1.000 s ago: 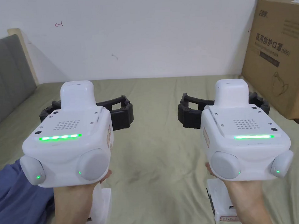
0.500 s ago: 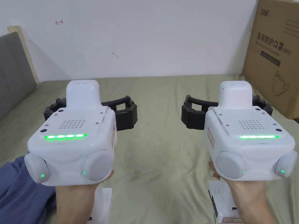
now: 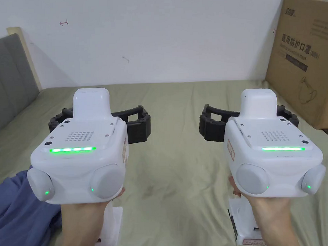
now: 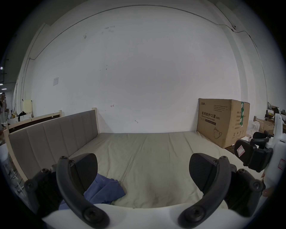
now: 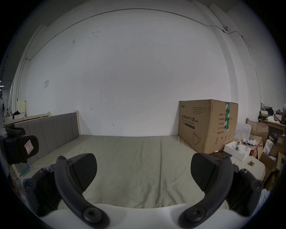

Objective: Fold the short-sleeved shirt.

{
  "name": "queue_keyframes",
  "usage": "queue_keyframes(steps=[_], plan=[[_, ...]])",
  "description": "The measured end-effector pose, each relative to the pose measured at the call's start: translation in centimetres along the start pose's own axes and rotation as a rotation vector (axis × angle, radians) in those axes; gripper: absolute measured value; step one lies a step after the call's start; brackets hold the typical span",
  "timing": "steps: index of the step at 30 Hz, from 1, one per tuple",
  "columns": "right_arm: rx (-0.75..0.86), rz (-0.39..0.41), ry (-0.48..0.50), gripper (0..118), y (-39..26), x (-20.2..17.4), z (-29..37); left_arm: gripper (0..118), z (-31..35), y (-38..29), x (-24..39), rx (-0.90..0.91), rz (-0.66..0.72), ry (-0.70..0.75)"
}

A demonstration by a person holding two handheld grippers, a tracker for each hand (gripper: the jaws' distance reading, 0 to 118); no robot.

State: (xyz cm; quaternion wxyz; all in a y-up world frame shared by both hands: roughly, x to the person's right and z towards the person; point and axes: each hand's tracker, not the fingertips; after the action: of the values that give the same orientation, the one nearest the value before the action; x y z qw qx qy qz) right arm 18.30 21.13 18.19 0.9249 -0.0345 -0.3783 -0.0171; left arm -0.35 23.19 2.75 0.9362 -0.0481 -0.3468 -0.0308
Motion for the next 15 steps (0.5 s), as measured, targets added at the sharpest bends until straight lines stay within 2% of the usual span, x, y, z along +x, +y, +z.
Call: queue_keyframes(steps=[15], plan=[[-0.009, 0.004, 0.000, 118, -0.07, -0.14, -0.02, 118, -0.04, 0.01, -0.14, -0.004, 0.004, 0.000]])
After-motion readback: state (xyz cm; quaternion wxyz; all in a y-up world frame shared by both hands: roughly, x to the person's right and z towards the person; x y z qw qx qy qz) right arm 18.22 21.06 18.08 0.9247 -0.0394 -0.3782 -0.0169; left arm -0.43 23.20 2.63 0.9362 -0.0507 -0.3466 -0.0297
